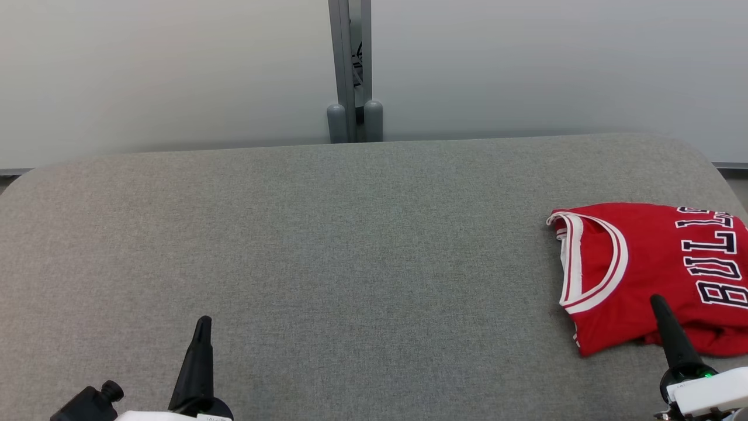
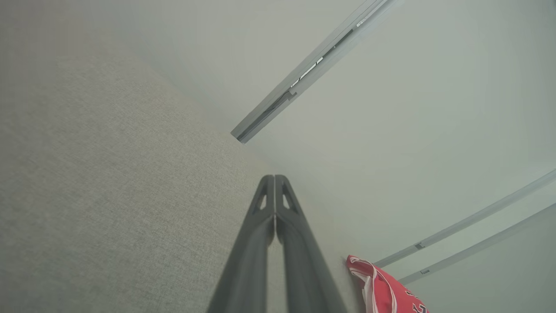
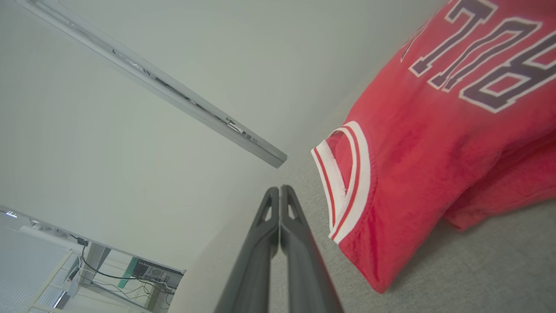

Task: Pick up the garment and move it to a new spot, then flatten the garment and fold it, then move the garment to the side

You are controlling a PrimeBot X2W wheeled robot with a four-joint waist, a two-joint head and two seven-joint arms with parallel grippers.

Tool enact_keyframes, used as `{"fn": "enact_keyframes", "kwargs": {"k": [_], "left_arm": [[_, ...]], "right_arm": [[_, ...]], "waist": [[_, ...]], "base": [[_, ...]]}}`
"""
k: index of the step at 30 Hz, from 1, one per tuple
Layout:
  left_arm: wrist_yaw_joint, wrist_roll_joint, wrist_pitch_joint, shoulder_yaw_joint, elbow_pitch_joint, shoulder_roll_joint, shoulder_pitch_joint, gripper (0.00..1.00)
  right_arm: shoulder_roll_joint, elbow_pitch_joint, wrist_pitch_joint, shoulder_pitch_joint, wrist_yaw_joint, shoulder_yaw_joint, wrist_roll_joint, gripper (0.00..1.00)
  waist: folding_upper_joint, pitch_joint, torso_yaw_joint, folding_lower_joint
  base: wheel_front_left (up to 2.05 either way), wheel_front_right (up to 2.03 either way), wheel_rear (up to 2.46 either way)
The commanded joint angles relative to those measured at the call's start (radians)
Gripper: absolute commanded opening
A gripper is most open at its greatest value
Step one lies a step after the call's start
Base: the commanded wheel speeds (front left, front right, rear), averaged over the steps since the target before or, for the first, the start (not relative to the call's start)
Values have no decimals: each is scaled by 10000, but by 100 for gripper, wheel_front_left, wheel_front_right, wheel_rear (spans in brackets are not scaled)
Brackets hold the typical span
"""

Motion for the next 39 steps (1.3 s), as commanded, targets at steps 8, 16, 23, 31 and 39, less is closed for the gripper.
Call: {"fn": "enact_keyframes", "kwargs": {"k": [8, 16, 23, 31, 39], "left_arm": [[-309, -933, 9, 179, -240, -94, 96, 0], [-529, -1681, 15, 266, -325, -230, 200, 0], [-705, -2289, 21, 339, -391, -331, 312, 0], [-878, -2939, 28, 412, -462, -459, 386, 0], [-1064, -3542, 35, 479, -534, -564, 512, 0]], "right_arm": [[-173, 5, 332, -132, 2, -203, 1117, 0], [-203, 64, 608, -144, 2, -335, 1986, 0], [-224, 108, 842, -156, 2, -463, 2681, 0], [-245, 171, 1094, -169, 2, -582, 3429, 0], [-258, 233, 1329, -180, 2, -722, 4122, 0]], "waist": [[-1, -8, 21, 0], [-1, -17, 42, 0], [-1, -24, 61, 0], [-1, -32, 82, 0], [-1, -40, 103, 0]], "base": [[0, 0, 0], [0, 0, 0], [0, 0, 0], [0, 0, 0], [0, 0, 0]]}}
